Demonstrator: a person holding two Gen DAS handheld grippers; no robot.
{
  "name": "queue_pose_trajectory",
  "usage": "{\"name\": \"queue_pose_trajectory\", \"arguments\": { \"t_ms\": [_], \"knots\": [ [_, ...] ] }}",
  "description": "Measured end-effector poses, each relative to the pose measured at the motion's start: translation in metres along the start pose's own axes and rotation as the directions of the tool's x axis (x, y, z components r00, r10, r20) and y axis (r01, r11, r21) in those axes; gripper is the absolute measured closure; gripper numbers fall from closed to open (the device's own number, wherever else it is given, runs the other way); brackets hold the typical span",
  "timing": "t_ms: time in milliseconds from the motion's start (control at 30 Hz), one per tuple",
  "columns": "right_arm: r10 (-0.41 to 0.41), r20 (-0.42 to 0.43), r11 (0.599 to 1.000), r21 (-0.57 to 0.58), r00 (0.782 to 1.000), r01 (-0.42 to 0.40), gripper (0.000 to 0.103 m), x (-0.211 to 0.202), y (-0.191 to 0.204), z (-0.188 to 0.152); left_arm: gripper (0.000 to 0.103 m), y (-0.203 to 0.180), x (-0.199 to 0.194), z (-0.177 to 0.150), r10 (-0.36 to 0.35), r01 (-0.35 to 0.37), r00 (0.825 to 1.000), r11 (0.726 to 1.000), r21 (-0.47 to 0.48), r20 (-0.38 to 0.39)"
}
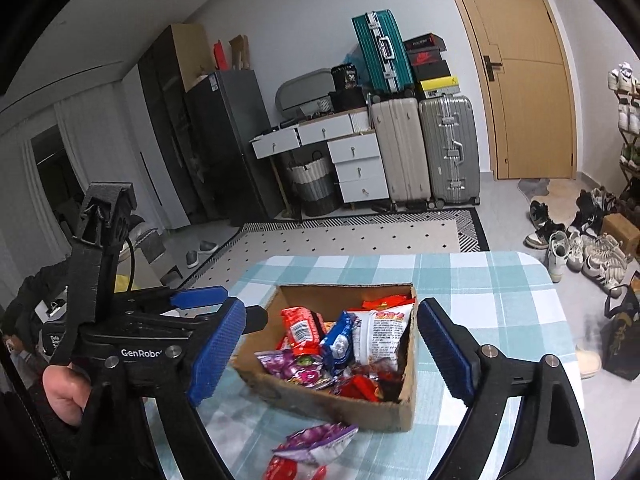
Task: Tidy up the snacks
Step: 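Withdraw both open tools from the box toward the remaining packets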
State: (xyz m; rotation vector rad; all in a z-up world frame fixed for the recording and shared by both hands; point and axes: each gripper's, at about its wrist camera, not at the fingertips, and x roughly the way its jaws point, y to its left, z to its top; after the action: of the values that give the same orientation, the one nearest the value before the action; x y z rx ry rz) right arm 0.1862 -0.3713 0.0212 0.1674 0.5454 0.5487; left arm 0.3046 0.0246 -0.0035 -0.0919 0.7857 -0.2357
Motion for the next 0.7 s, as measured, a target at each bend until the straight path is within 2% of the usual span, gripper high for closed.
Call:
{"name": "queue_pose_trajectory", "arguments": {
  "t_ms": [433, 600, 700],
  "knots": [
    [-0.001, 0.041, 0.999, -0.032, 0.999, 0.002, 0.009, -0.074, 0.034, -0.032, 0.013, -0.027, -0.073, -0.04, 0.033, -0.035, 0.998, 0.999, 0.023, 0.061],
    [0.002, 0.05, 1.0, -0.005, 0.999, -0.001, 0.009, -0.096, 0.038, -0.052, 0.001, -0.032, -0.1, -0.055, 0.047, -0.048, 0.995, 0.999, 0.0, 0.091],
    [0.0, 0.057, 1.0, 0.003, 0.998, 0.0, 0.009, -0.106, 0.039, -0.063, 0.001, -0.034, -0.116, -0.072, 0.048, -0.047, 0.993, 0.999, -0.01, 0.108]
  ]
}}
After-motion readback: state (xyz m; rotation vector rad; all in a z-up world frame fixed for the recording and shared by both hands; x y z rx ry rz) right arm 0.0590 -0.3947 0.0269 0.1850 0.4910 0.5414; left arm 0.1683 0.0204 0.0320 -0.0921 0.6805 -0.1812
